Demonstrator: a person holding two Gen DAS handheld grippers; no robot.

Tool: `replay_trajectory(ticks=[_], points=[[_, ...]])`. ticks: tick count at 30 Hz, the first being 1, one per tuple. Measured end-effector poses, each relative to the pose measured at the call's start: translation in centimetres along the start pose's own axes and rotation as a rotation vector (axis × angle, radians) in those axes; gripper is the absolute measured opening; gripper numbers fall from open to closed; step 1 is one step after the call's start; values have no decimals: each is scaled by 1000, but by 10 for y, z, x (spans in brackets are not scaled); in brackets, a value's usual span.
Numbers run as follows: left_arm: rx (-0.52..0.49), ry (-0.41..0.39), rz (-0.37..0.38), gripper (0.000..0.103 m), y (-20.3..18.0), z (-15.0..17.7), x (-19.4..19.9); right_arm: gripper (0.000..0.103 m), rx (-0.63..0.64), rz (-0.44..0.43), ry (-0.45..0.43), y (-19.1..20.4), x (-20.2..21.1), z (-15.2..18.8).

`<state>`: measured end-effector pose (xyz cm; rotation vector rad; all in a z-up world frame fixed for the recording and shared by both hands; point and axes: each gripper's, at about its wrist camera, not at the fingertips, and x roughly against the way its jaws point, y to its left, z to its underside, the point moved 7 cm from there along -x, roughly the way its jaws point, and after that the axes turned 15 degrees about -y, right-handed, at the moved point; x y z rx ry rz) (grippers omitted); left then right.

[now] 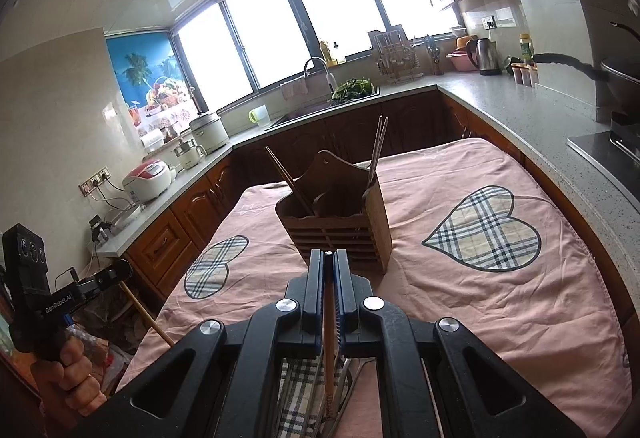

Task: Organize utensils
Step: 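Lift both held chopsticks and lower them into the wooden holder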

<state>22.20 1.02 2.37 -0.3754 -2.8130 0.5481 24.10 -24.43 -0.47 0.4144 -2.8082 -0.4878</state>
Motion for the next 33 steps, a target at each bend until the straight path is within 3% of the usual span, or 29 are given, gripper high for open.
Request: replay_trajectory(ticks=[17,33], points=[[48,-136,-10,4,4,-40,-23,5,-12,-15,-122,1,-8,-34],[17,-304,17,4,-18,-116,-75,5,-25,-14,-290,-8,-48,-110]])
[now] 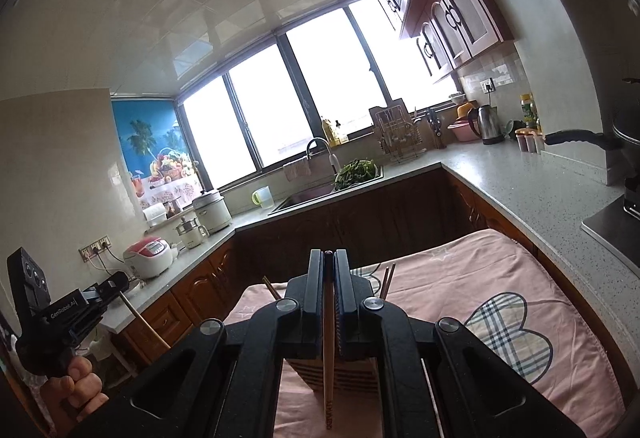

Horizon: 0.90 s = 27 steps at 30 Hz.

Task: Organize utensils
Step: 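Lift both held chopsticks and lower them into the wooden holder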

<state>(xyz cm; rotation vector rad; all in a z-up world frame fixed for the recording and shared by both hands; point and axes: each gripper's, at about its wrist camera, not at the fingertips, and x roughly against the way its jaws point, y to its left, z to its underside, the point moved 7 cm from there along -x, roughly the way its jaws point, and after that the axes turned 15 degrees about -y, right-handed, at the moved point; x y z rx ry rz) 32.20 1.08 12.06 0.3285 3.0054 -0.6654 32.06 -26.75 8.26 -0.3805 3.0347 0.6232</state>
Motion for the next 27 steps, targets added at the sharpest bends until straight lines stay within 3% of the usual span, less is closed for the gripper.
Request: replay_trajectory(ticks=[7,13,19,27], points=[[-1,-34,-8,4,1,-9,-46,5,10,16,-71,-7,-29,-24],[7,-52,-37,4,10,-2,-86,5,48,25,-97,-7,-56,-26],[-30,-48,-52,4,14,24,-116,5,100,47,-91,-8,-80,-4],[-54,12,-82,4,28,81,-131,5,64,82,-55,-29,-95,44]])
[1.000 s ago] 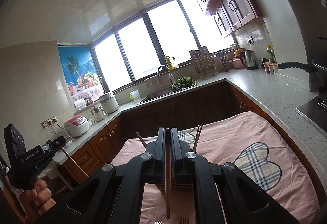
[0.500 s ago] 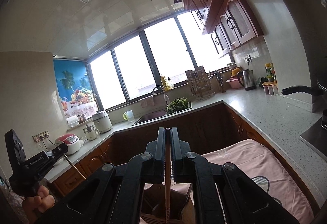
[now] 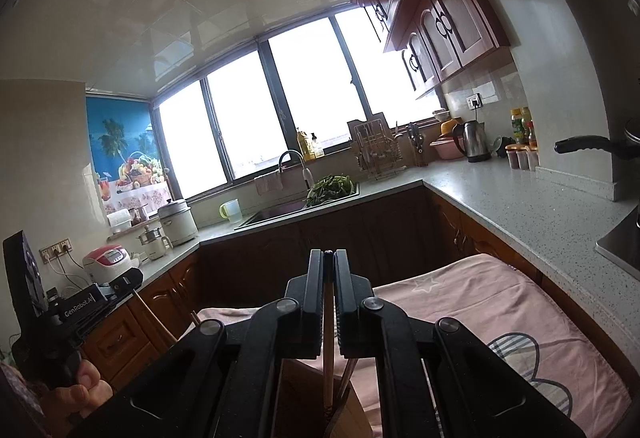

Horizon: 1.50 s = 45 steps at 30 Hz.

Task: Organize utensils
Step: 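Lift both held chopsticks and lower them into the wooden holder, then open the left tool while the right tool opens, leaving chopsticks in the holder, then move both open tools back down to the forks and spoons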

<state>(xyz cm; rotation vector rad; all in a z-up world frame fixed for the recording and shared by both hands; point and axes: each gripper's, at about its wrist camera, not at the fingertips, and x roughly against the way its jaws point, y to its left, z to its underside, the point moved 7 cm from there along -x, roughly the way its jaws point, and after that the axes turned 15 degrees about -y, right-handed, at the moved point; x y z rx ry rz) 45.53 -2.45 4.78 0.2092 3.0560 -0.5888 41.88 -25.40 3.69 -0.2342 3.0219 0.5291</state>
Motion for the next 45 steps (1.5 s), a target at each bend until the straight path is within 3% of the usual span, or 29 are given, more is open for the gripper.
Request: replay_trajectory(ticks=[11,30,32,33,34,35,36,38,40,42,45], points=[[6,106,-14,5,7,46,-17,5,-37,29,92,-13,-8,46],[-10,147,-7,7,6,50,-18,10,-45,28,122,-16,-10,42],[-5,153,-5,26,6,48,-16,15,-49,21,117,-15,-8,38],[-2,152,-8,32,6,47,-14,30,-57,16,114,-15,-7,36],[2,146,-11,41,8,45,-11,53,-64,14,106,-15,-5,33],[4,138,-12,44,8,43,-7,60,-71,13,94,-15,-3,29],[6,135,-12,46,9,42,-4,64,-76,14,79,-15,1,25],[8,136,-19,63,11,40,4,64,-84,16,63,-15,7,19],[17,136,-32,74,15,38,12,79,-105,13,57,-16,12,15],[29,142,-50,83,20,36,21,87,-119,9,56,-18,17,14],[46,159,-76,91,28,35,37,93,-122,0,71,-17,26,15]])
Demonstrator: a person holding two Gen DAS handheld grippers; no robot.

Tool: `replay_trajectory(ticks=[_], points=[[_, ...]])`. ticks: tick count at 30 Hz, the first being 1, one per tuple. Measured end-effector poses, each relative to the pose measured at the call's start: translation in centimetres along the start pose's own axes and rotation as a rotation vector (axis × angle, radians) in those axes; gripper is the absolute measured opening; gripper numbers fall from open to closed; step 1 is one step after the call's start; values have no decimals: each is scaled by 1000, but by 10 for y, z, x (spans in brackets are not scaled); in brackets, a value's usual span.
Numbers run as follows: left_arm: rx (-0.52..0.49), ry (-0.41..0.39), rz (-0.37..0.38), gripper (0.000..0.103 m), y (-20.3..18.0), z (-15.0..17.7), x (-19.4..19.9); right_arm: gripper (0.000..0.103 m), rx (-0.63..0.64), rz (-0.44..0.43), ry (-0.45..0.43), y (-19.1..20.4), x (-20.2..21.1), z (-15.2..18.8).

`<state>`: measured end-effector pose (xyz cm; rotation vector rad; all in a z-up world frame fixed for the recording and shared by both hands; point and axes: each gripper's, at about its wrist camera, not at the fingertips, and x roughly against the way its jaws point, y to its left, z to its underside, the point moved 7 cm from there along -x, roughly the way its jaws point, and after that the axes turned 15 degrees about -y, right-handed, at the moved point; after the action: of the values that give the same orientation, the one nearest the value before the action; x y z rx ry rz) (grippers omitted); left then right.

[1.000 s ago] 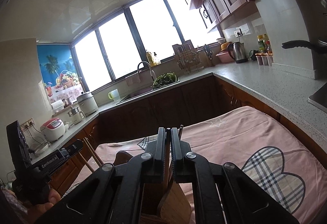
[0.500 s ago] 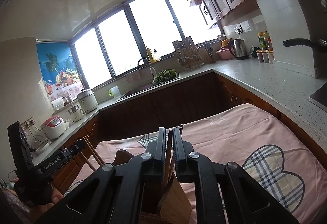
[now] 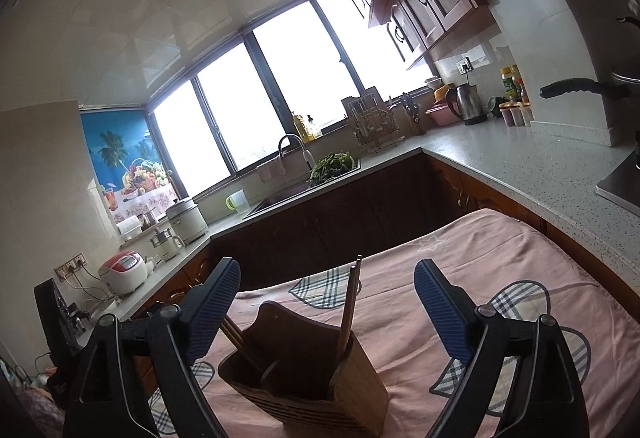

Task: Organize utensils
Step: 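Move both open tools back down to the forks and spoons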

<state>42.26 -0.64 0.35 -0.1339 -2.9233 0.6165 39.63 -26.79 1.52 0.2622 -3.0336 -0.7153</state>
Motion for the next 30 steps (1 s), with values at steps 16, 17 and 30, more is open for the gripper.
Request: replay_trajectory(ticks=[16,17,30], points=[[-15,97,4,96,3,26,84,98,30,-27,71,16,72,21],[-21,104,7,96,2,29,89,98,33,-26,77,16,78,23],[-26,174,-24,96,14,69,143,99,37,-10,217,10,133,66]])
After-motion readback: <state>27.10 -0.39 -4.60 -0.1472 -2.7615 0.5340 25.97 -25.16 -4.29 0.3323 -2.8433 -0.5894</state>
